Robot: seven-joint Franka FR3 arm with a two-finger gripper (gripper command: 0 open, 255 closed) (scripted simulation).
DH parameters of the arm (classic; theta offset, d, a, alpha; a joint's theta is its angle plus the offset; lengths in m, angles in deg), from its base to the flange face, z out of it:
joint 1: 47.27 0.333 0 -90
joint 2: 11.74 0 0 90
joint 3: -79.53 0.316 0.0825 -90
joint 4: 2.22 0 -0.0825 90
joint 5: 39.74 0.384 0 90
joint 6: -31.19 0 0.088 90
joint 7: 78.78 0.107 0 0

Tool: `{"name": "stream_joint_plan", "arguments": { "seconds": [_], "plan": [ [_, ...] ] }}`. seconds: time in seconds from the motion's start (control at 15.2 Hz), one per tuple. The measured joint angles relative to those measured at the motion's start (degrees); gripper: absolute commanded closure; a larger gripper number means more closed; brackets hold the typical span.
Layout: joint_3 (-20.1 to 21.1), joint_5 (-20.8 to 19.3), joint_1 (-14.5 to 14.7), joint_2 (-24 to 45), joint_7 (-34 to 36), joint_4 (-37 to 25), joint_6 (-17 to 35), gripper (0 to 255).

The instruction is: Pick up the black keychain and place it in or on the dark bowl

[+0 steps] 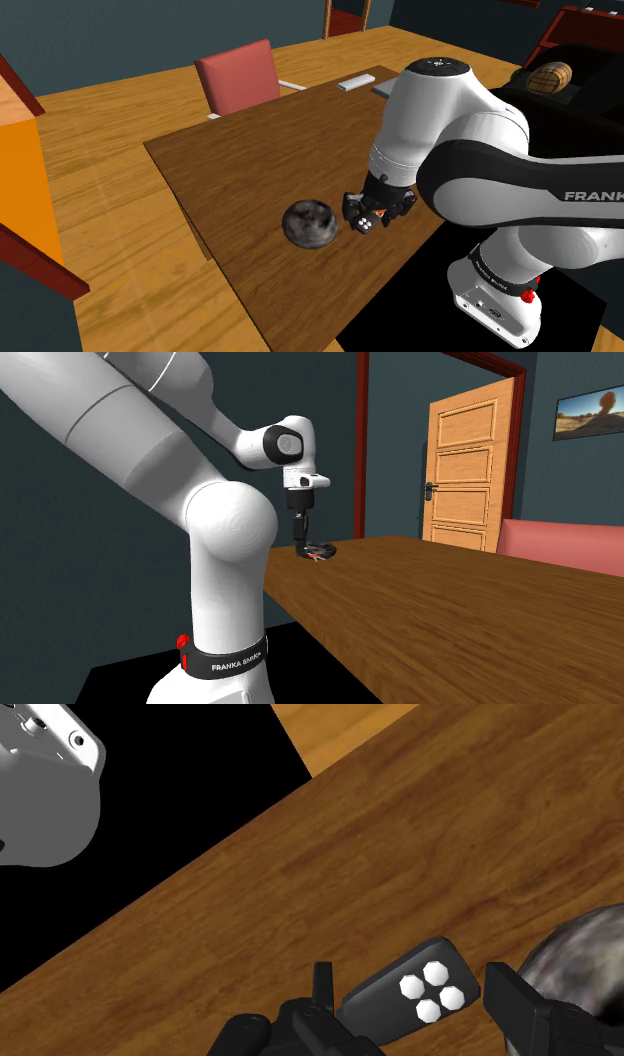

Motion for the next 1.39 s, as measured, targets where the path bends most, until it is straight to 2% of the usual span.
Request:
{"name": "stream_joint_plan", "arguments": {
  "seconds": [1.06, 1.39],
  "plan": [
    [-7.0, -5.7, -0.9, -4.2, 0.7, -8.9, -13.2, 255],
    [-1.4, -6.2, -5.0, 4.0, 4.2, -16.5, -10.8, 255]
  ]
}}
